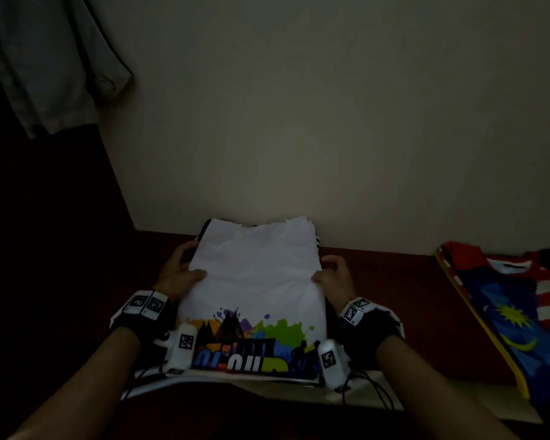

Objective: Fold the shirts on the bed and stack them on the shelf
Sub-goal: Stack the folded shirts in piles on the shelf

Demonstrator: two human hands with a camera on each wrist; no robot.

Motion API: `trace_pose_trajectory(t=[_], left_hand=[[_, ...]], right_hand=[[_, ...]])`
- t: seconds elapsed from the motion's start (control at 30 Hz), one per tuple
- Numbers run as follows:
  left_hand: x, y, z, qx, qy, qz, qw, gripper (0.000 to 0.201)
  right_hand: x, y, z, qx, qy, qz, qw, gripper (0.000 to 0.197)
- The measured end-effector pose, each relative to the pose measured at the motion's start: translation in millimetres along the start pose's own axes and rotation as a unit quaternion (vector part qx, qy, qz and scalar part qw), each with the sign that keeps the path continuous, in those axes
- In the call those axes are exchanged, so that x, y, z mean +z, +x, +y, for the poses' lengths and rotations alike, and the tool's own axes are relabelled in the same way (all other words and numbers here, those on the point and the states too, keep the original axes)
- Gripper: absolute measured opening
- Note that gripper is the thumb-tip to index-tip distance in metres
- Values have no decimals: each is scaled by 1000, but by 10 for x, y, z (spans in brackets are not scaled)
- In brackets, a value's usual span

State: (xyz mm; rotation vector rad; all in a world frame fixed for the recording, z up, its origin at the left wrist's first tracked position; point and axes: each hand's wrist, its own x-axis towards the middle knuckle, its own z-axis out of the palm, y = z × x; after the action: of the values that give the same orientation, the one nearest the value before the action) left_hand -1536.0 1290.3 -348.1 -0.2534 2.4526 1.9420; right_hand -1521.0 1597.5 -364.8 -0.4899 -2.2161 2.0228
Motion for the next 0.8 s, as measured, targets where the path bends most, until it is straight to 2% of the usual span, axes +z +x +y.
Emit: trace_pose_trajectory(t=[0.13,0.2,0.3,0.43,0.53,0.7,0.8], left_hand=[[-33,16,-18,21,49,-67,996,68],[-31,37,-20,26,51,-92,994,66],[88,3,34,9,23,-113,993,66],[452,-121,118,4,33,-118,993,63],[850,-190,162,12,61,-145,987,66],[1826,-313,286,27,114,-190,975,70],[2429,-399,322,15,145,-223,964,71]], right_hand=[[-16,20,77,-5,2,-133,991,47],[-50,80,76,28,40,-160,986,51],[-164,91,34,64,80,-162,981,58],[-514,0,62,79,96,-129,984,59],[-908,-45,86,83,103,-98,986,57],[-1695,-2,52,91,88,-25,992,43],[-2219,126,146,107,26,28,993,41]])
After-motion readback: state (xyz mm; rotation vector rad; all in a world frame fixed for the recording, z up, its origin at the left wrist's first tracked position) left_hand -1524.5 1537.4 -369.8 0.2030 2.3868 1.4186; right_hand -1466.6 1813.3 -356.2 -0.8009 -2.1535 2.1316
